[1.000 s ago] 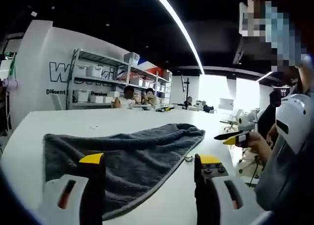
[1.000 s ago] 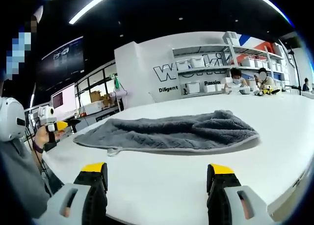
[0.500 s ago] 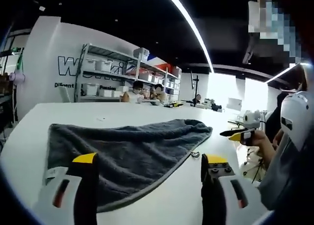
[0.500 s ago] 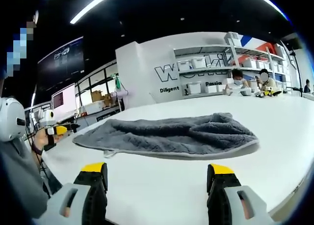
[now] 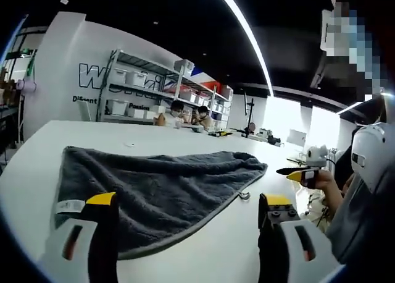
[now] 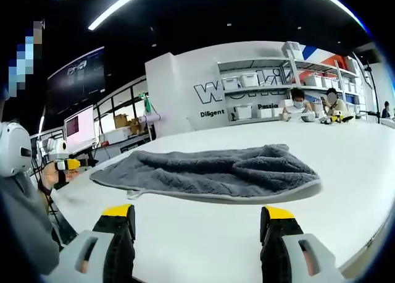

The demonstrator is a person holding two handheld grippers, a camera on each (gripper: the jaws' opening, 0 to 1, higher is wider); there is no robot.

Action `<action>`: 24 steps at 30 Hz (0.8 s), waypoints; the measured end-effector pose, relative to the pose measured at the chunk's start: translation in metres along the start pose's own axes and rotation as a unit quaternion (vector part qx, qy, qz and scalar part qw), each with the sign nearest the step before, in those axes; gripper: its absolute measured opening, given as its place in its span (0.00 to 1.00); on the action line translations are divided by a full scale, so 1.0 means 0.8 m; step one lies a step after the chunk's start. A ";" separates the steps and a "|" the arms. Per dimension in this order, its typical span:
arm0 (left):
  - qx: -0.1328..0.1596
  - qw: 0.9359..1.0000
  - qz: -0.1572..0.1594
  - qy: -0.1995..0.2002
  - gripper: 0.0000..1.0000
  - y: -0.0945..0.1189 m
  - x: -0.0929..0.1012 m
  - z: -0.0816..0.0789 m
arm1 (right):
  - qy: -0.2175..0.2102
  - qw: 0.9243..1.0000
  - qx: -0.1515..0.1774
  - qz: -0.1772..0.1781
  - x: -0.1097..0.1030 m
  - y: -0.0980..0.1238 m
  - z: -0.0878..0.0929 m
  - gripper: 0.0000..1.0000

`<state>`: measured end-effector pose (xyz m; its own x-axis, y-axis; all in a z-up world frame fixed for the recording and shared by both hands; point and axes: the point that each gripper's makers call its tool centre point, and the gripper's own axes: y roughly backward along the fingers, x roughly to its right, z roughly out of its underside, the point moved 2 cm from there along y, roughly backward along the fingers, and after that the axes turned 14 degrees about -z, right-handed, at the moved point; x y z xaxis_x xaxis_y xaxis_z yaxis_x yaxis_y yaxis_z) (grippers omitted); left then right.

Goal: Fold the towel on the table until its edges align and the towel forms a compact rectangular stack.

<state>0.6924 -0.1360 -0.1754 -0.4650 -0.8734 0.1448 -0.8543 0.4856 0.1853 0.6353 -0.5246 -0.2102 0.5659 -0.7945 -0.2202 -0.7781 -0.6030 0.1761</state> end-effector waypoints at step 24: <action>0.000 1.000 -0.028 0.014 0.99 0.008 -0.013 0.007 | -0.009 1.000 0.019 0.021 0.014 0.011 0.001 0.87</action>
<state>0.6906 -0.1242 -0.1812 -0.4105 -0.8976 0.1609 -0.8787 0.4365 0.1932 0.6347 -0.5389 -0.2122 0.5282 -0.8169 -0.2314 -0.8104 -0.5664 0.1497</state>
